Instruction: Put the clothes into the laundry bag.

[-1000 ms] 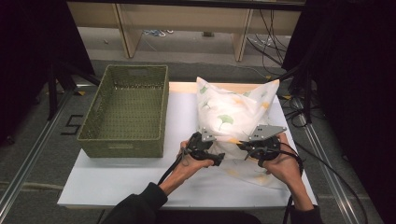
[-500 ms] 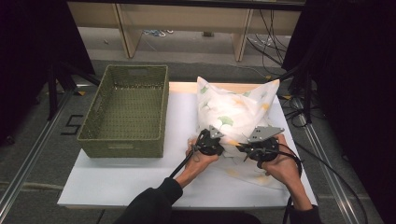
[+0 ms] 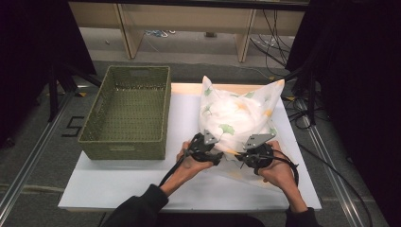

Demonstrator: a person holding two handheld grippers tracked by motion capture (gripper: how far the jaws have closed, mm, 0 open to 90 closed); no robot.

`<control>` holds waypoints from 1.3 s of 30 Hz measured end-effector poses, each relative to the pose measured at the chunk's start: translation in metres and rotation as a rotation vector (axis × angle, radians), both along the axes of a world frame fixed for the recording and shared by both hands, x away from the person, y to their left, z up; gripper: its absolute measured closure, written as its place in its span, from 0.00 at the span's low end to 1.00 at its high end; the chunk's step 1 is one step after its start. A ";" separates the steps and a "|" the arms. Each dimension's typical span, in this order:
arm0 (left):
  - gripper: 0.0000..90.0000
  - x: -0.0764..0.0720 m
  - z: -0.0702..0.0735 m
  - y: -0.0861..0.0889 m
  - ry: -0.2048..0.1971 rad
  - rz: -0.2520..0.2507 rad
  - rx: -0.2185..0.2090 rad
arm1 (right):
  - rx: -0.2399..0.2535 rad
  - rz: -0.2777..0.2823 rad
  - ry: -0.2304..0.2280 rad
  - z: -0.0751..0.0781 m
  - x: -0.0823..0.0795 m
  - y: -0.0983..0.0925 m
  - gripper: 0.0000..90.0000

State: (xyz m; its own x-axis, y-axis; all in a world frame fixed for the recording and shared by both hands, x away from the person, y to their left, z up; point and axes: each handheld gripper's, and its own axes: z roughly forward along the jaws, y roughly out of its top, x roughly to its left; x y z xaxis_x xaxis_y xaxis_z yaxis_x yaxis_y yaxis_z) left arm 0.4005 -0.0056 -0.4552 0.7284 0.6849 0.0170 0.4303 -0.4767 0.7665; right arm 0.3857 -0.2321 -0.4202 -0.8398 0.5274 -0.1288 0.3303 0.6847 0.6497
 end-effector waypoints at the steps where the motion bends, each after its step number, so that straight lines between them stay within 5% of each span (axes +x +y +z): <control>1: 0.38 -0.006 0.003 0.011 -0.016 -0.004 0.048 | -0.002 -0.005 -0.002 -0.001 0.000 0.000 1.00; 4: 0.34 -0.014 0.006 0.030 -0.045 0.068 0.081 | 0.003 -0.006 0.002 -0.001 0.000 0.001 1.00; 8: 0.28 -0.005 -0.009 0.038 0.056 0.108 0.081 | 0.002 -0.014 0.002 0.000 0.000 0.002 1.00; 11: 0.31 0.000 -0.016 0.032 0.081 0.081 0.095 | 0.004 -0.009 -0.002 0.000 0.000 0.002 1.00; 12: 0.32 0.002 -0.020 0.027 0.105 0.094 0.042 | 0.005 -0.022 0.004 0.001 -0.002 0.002 1.00; 17: 0.72 0.006 -0.026 0.025 0.122 0.043 0.045 | -0.002 -0.007 -0.003 -0.001 0.000 0.002 1.00; 21: 0.95 0.007 -0.028 0.037 0.071 0.028 0.030 | 0.000 -0.016 0.012 0.000 -0.002 0.002 1.00; 22: 0.96 0.005 -0.028 0.043 0.064 0.021 0.050 | -0.006 -0.012 0.014 0.000 -0.002 0.002 1.00; 28: 0.97 -0.014 -0.024 0.071 0.084 0.014 -0.012 | -0.034 -0.016 0.051 -0.014 0.004 0.008 1.00; 35: 0.95 -0.041 -0.017 0.083 0.078 -0.036 -0.046 | -0.035 -0.026 0.068 -0.022 0.010 0.004 1.00; 37: 0.80 -0.040 -0.018 0.085 0.097 -0.001 -0.076 | -0.036 -0.029 0.069 -0.021 0.009 0.004 1.00; 39: 0.59 -0.035 -0.019 0.086 0.116 0.038 -0.057 | -0.030 -0.038 0.062 -0.022 0.008 0.005 1.00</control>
State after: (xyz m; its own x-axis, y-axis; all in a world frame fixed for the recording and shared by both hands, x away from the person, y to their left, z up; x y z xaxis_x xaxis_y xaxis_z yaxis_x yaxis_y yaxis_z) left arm 0.3651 0.0807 -0.4740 0.6968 0.7094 -0.1058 0.5347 -0.4154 0.7359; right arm 0.3935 -0.2275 -0.4418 -0.8262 0.5555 -0.0937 0.3950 0.6898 0.6068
